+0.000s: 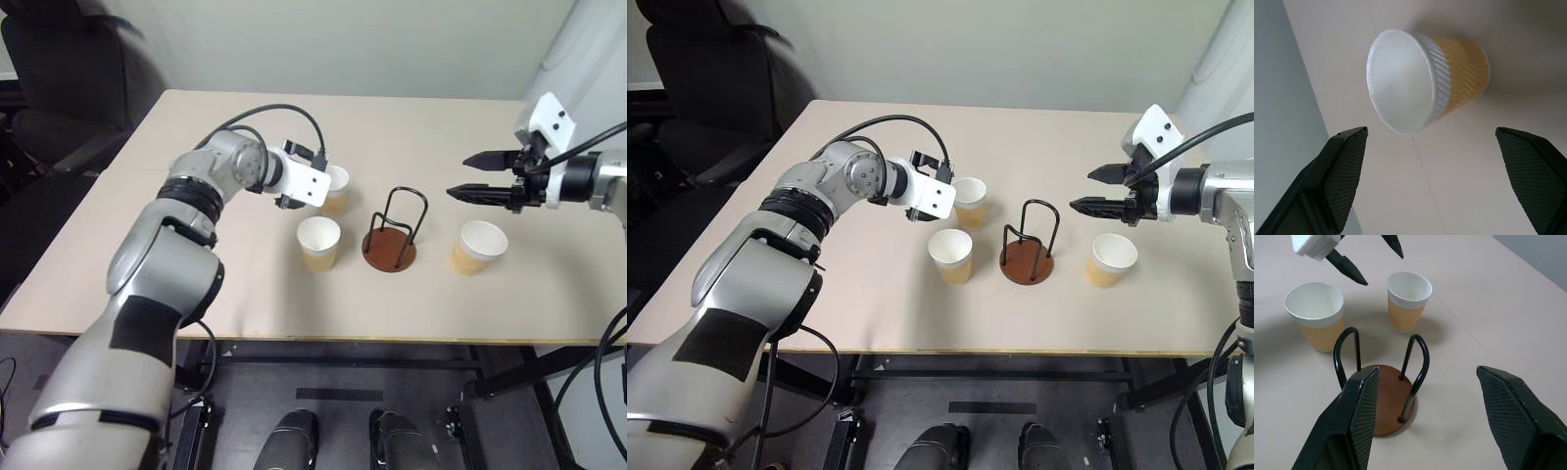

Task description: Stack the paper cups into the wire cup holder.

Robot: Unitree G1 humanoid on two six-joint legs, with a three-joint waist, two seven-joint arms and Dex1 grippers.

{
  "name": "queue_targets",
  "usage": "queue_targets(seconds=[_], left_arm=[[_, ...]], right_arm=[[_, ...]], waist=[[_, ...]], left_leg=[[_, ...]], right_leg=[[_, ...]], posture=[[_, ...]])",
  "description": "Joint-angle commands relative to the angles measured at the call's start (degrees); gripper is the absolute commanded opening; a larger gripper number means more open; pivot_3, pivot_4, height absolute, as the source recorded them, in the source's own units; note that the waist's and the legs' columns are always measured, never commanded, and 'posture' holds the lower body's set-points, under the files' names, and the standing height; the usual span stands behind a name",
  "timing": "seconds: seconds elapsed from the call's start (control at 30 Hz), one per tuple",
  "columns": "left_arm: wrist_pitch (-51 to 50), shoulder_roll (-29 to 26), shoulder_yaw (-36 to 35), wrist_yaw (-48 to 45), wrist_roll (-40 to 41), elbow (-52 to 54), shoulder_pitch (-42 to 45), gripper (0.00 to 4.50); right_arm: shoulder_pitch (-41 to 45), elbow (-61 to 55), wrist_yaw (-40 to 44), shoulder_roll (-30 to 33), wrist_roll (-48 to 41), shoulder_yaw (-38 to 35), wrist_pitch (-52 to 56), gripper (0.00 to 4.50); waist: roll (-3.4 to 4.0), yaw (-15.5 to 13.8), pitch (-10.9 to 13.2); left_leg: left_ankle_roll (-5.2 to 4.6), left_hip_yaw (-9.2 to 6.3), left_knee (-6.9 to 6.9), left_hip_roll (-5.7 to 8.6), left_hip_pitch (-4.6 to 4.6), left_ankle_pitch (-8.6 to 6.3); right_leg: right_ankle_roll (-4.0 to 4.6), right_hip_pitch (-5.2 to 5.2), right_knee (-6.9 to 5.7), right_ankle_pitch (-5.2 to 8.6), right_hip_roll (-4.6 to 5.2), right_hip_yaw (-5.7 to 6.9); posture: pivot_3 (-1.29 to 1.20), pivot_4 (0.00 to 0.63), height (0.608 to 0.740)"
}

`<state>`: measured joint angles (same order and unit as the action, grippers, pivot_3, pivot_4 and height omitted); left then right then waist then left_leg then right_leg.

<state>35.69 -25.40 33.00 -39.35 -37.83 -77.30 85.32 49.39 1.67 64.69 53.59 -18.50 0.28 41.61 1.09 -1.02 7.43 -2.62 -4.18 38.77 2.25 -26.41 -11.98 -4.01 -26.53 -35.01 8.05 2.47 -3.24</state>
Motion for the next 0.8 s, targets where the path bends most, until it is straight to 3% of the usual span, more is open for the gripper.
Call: queue_targets(seconds=[0.03, 0.8], left_arm=[[-0.97, 0.69, -0.40, 1.93, -0.49, -0.33, 0.44, 4.50], [-4.53, 4.87, 0.94, 10.69, -4.24, -1.42, -1.47, 4.50]], right_arm=[[0.19, -1.86, -0.54, 1.30, -0.69, -2.27, -0.68, 3.17], [-1.46, -3.07, -2.30, 1.31, -0.64, -2.39, -0.76, 3.17]], waist=[[0.00, 0.02, 0.00], [0.00, -0.11, 0.00]], left_leg=[[0.00, 0.04, 0.00, 0.03, 0.01, 0.00], [-0.03, 0.06, 0.29, 0.03, 0.03, 0.00]], right_leg=[[0.01, 0.00, -0.02, 0.00, -0.06, 0.04], [-0.11, 0.14, -0.03, -0.08, -0.07, 0.02]], posture=[[0.00, 0.150, 0.740], [0.00, 0.150, 0.740]])
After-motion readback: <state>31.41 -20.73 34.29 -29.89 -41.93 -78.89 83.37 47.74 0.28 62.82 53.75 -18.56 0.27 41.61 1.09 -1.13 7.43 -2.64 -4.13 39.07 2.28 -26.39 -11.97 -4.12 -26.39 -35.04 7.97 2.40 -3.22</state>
